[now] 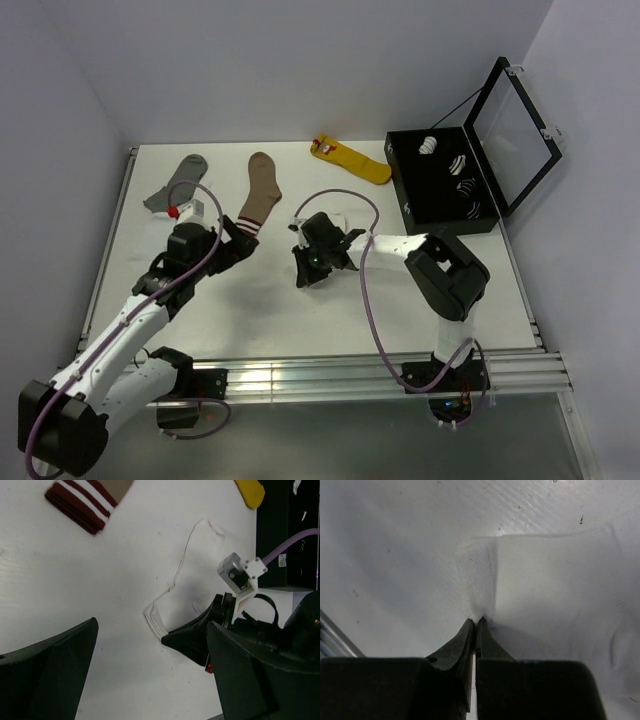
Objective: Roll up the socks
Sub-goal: Roll the sock at the center of the board.
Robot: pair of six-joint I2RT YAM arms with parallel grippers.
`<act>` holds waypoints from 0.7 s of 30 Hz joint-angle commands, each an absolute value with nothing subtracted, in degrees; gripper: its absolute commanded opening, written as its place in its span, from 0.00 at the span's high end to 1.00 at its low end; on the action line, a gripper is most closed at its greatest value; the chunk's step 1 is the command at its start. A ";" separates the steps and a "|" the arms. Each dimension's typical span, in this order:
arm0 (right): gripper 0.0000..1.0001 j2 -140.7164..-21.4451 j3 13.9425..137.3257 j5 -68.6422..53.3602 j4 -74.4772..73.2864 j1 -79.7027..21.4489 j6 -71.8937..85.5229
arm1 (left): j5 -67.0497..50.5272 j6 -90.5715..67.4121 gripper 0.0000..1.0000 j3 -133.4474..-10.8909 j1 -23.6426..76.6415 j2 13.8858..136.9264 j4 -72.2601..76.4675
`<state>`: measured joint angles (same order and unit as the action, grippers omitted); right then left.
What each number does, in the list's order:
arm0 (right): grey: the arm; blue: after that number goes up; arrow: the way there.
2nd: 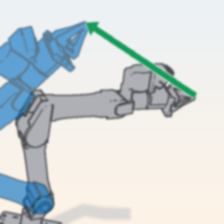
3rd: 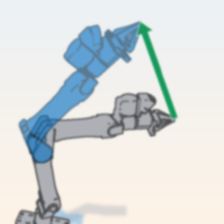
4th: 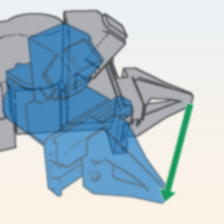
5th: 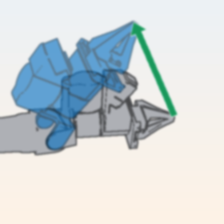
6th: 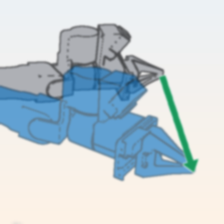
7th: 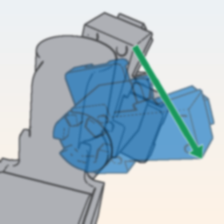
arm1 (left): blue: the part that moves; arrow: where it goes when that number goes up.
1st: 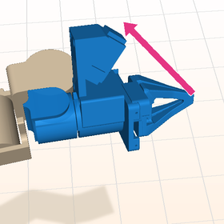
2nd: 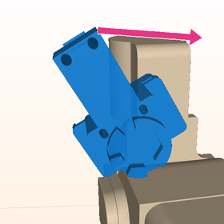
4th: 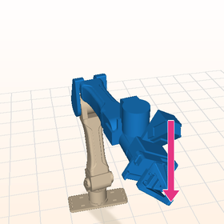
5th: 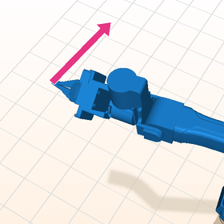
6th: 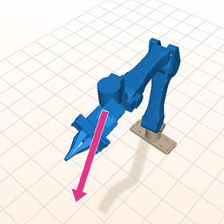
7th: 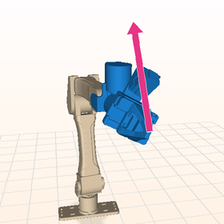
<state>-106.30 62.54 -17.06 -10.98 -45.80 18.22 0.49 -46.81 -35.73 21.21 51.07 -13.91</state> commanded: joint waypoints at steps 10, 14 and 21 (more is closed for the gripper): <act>1.00 -106.26 52.30 -36.20 6.15 -37.27 27.95 | 3.60 -63.01 0.13 -30.68 30.85 64.23 -0.53; 1.00 -107.84 51.33 -38.67 8.61 -35.69 29.53 | 3.95 -63.90 0.13 -31.81 32.86 68.37 3.69; 1.00 -109.16 50.63 -40.34 10.28 -34.28 29.88 | 4.30 -66.09 0.18 -35.06 34.54 76.02 3.96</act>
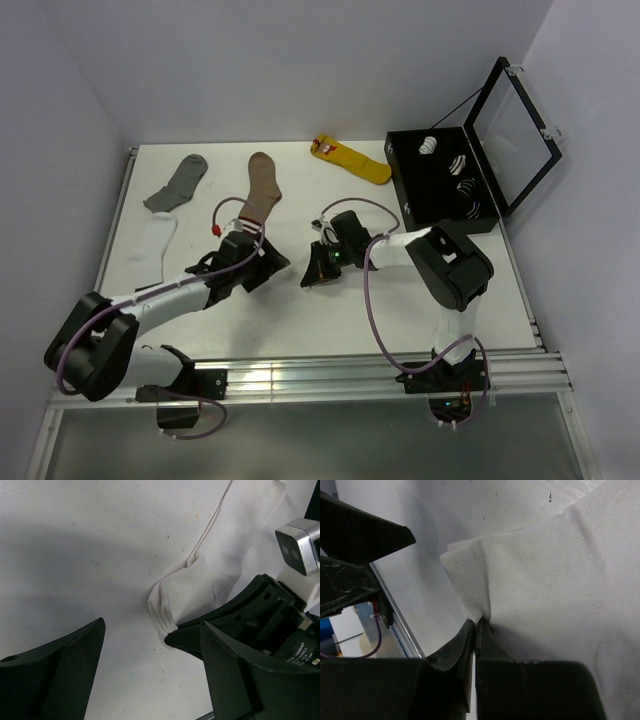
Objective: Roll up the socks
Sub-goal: Roll the sock at the center of the board.
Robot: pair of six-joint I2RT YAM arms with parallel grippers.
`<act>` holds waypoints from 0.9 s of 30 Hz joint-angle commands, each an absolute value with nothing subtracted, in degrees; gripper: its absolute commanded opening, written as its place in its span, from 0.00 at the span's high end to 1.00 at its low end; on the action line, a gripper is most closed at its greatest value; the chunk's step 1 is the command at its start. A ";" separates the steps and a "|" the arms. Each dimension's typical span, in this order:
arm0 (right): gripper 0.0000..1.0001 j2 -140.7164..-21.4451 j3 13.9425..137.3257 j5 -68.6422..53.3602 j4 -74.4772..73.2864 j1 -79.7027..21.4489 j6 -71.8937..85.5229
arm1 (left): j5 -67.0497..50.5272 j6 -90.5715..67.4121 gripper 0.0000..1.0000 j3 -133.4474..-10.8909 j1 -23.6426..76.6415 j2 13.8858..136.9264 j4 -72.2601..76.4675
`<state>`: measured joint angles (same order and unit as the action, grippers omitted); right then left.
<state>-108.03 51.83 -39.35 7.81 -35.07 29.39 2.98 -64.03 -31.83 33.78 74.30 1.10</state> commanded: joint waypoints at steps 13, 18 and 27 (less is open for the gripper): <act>1.00 -110.04 50.63 -40.52 10.46 -33.93 29.18 | 3.69 -68.20 0.35 -40.60 36.21 85.68 4.31; 1.00 -109.69 50.62 -40.26 10.46 -33.84 29.18 | 3.96 -68.64 0.40 -41.40 36.91 87.62 2.81; 1.00 -109.51 50.36 -39.81 10.63 -33.84 29.00 | 4.83 -69.78 0.45 -41.66 37.27 89.12 0.62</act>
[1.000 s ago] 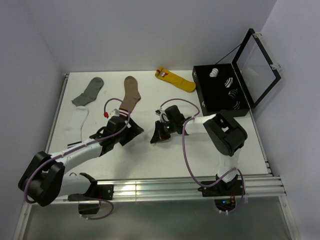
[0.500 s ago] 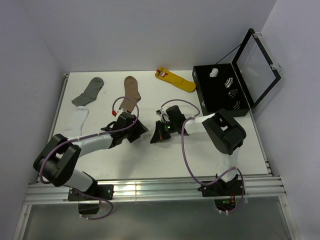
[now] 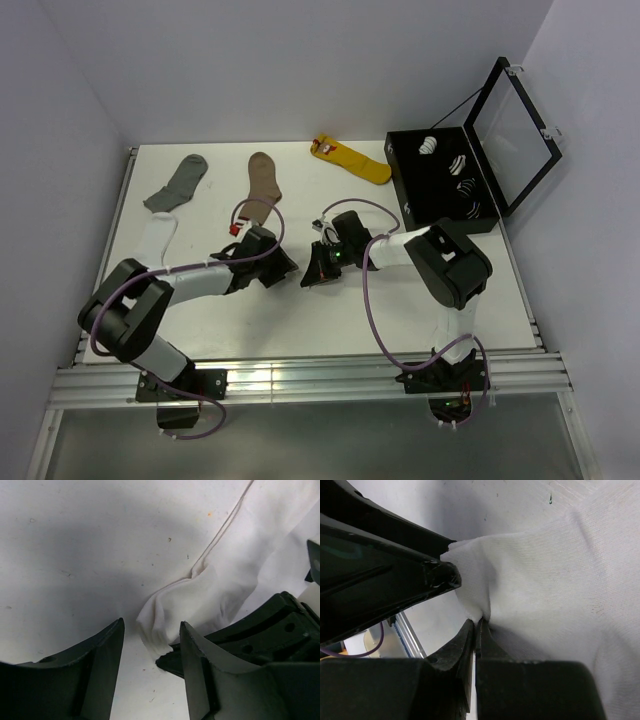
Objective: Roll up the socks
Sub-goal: Roll the sock at the center of the board.
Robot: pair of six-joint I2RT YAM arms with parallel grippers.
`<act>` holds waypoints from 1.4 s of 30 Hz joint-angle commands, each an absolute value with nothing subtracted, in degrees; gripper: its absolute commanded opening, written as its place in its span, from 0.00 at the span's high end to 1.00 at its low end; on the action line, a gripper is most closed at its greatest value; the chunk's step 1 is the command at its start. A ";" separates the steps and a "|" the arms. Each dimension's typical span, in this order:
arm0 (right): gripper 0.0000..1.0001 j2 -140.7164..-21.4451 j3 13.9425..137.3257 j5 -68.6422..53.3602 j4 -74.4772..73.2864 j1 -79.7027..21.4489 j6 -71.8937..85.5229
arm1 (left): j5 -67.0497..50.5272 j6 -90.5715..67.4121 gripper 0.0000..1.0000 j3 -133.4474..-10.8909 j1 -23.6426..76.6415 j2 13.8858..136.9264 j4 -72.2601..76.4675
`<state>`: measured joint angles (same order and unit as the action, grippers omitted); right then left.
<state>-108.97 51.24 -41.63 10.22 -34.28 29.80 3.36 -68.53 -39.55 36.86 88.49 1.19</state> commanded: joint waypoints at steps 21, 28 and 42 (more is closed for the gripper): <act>0.83 -104.52 47.29 -35.25 13.97 -34.45 27.95 | 5.62 -69.43 1.00 -47.10 37.62 94.39 -7.80; 0.54 -96.52 42.99 -27.09 18.71 -36.38 26.46 | 7.12 -67.07 1.00 -54.13 37.62 98.08 -17.73; 0.49 -87.63 34.36 -2.92 29.27 -46.49 18.90 | 6.59 -64.78 1.00 -66.35 37.71 106.26 -28.56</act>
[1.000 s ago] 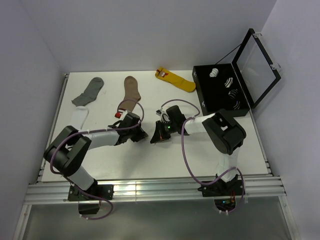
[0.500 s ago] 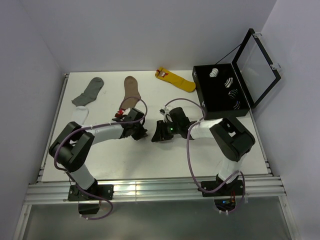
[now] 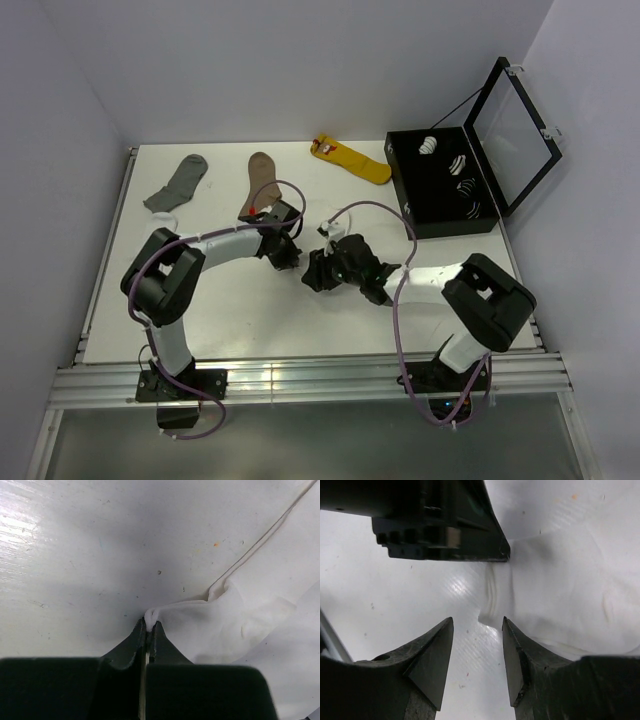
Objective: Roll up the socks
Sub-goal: Roll the sock at the center of the board.
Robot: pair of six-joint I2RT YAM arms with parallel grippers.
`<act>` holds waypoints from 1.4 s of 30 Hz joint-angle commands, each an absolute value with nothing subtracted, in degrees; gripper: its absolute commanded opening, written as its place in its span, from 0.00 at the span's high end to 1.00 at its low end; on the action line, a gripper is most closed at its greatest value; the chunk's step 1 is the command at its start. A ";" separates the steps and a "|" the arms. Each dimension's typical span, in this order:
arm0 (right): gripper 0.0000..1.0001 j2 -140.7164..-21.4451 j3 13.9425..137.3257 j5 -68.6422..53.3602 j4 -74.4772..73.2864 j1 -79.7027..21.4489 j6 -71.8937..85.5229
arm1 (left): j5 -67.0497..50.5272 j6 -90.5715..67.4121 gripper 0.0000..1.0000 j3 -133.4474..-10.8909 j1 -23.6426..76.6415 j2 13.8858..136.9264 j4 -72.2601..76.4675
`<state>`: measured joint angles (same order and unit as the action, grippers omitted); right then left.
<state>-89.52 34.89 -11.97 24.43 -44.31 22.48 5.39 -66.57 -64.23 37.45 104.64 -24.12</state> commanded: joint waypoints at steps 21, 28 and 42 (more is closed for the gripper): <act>0.49 -95.80 39.02 8.17 30.15 -54.22 12.92 | 7.03 -65.04 1.00 -67.32 37.62 105.73 -29.88; 0.49 -97.03 40.78 11.16 28.22 -56.07 11.87 | 7.12 -65.21 1.00 -67.24 37.62 105.65 -29.88; 0.68 -99.67 42.89 14.86 24.08 -56.95 12.22 | 7.03 -65.74 1.00 -66.62 37.53 105.38 -30.06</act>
